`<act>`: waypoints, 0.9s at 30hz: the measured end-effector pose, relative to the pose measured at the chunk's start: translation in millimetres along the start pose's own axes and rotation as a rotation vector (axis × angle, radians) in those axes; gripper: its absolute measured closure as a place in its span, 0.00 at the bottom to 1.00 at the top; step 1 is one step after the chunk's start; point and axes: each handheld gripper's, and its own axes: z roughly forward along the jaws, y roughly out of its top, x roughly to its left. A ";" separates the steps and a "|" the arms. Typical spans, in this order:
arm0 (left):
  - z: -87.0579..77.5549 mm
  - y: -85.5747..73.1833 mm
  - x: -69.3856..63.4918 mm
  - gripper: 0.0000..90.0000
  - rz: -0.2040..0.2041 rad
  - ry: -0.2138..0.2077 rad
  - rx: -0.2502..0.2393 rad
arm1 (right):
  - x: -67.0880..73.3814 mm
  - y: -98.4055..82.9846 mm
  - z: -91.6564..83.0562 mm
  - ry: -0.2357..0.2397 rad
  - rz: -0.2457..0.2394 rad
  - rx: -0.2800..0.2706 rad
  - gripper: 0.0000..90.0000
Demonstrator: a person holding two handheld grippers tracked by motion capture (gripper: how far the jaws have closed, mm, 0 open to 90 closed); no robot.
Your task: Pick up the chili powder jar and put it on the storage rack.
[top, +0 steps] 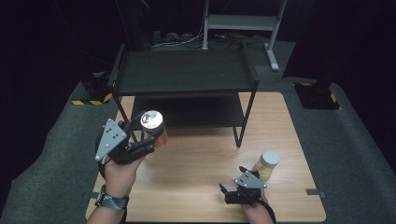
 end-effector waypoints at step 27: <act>27.2 65.6 21.5 0.39 0.020 0.044 -0.093 | -1.8 -0.9 -0.4 0.005 0.014 -0.004 0.00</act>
